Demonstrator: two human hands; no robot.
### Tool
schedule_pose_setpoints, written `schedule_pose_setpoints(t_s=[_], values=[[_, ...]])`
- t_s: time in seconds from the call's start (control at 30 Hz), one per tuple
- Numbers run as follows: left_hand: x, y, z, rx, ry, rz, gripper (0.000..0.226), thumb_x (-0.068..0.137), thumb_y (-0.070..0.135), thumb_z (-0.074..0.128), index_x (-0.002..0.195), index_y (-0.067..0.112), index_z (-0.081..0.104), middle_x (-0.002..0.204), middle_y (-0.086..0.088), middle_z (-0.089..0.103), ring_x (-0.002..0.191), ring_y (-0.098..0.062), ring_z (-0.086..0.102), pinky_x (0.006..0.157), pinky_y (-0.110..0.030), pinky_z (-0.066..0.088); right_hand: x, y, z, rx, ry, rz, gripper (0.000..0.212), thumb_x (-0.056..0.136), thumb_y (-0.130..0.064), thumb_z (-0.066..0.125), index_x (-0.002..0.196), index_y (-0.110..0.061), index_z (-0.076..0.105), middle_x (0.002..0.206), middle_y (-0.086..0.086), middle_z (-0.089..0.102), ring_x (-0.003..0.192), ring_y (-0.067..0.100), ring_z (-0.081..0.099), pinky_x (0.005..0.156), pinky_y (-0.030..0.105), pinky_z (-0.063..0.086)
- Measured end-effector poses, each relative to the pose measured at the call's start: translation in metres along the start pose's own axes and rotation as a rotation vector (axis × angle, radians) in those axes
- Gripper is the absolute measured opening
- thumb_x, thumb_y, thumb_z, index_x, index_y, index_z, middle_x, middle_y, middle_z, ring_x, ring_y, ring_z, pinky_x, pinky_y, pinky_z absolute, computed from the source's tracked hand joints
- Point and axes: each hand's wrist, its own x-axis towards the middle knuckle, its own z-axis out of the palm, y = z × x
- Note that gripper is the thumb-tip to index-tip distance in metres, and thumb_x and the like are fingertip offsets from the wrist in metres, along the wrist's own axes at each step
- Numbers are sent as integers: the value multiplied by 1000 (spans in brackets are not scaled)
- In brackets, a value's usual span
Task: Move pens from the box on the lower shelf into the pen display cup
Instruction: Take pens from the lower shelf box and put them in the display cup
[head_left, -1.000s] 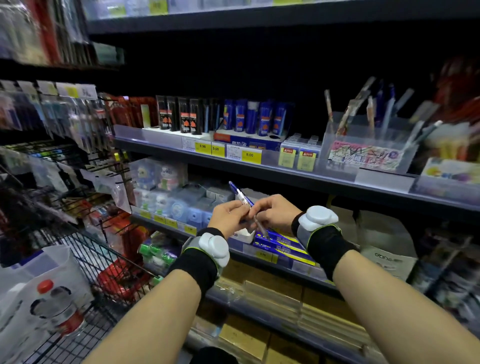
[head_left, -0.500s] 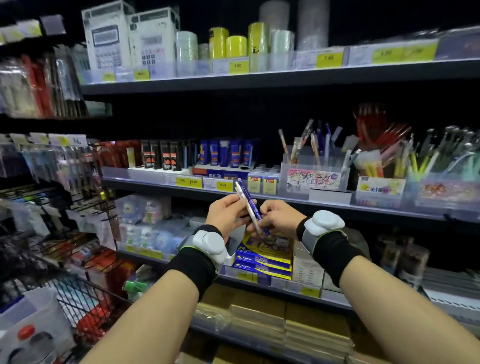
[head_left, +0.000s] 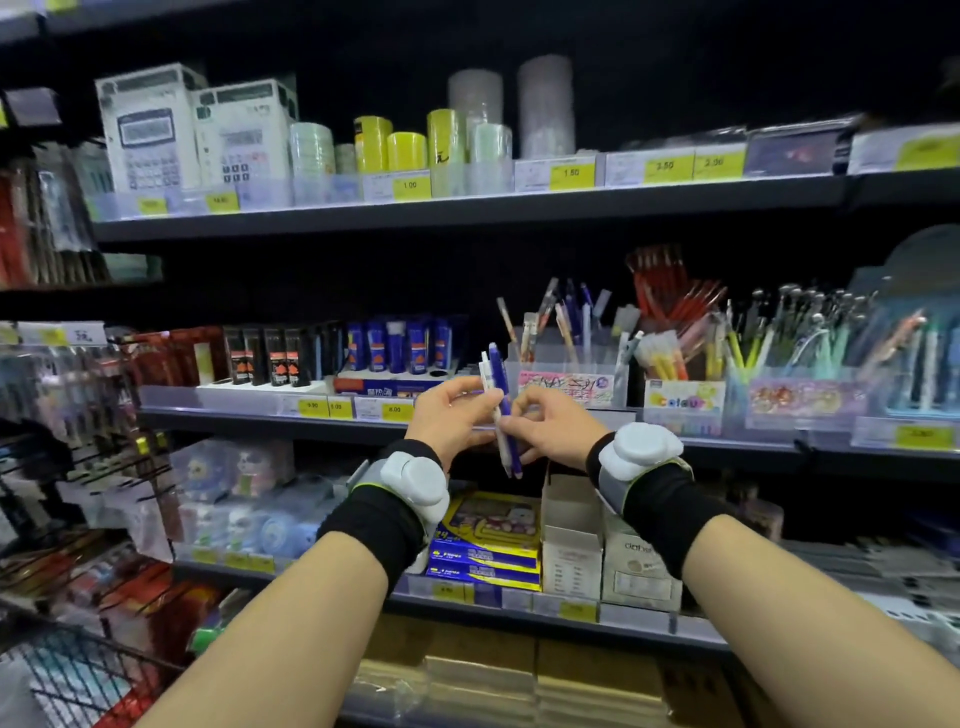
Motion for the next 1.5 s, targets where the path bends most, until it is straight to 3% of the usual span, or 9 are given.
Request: schedule_pose_setpoints(t_s=[0.1,0.2,0.47,0.67,0.83,1.0,1.17,1.33,1.5], values=[[11,7,7,18,-18,56,11,89,7,67,99,11,67,86,-6,71,73,-15,72,64,-29,59,4,0,-15,-94,104,-100,18,89,-27,69,84,-14,58,83,11,70,75,28,68,69,43,62],[23,14,13,86,-45,117,16,90,7,66,106,5,67,92,-9,72,82,-20,71,73,-34,62,11,-1,-27,-173,207,-168,14,88,-26,69,83,-15,62,73,-1,64,76,29,66,74,49,59],[55,31,12,93,68,279,22,93,6,61,114,7,67,101,-9,72,93,-18,70,80,-26,59,32,-9,-56,-85,448,-239,11,91,-16,62,101,-13,57,79,7,66,68,37,69,64,51,60],[79,34,17,55,101,338,21,92,4,61,105,18,71,98,-7,73,98,-19,70,86,-31,58,59,-13,-61,-91,492,-243,13,85,-22,63,96,-23,56,84,6,69,77,30,71,70,50,60],[94,34,24,110,105,380,23,91,3,61,98,23,71,93,-7,72,93,-18,71,85,-34,59,78,-18,-56,-108,528,-252,14,89,-14,64,101,-12,57,87,9,69,83,30,68,77,50,59],[108,25,26,282,126,393,28,89,9,65,88,36,72,95,-10,74,97,-27,71,90,-47,57,90,-13,-53,-185,534,-219,12,90,-14,64,99,-8,60,86,10,71,83,27,66,76,31,53],[119,10,26,416,133,349,16,85,17,69,94,30,73,88,0,74,89,-21,71,86,-45,58,95,-1,-52,-267,499,-142,11,90,-19,65,96,-10,64,89,9,73,80,21,62,72,22,41],[117,8,28,565,163,333,21,87,15,70,108,17,69,82,6,68,78,-9,65,78,-29,57,95,2,-48,-340,506,-133,13,86,-23,67,92,-12,71,87,1,71,84,20,67,79,31,55],[116,2,28,699,236,234,13,86,19,71,98,21,71,82,6,67,77,-9,60,73,-24,43,94,3,-44,-512,481,-81,12,79,-26,66,75,-17,73,79,-3,70,96,25,63,73,34,56]])
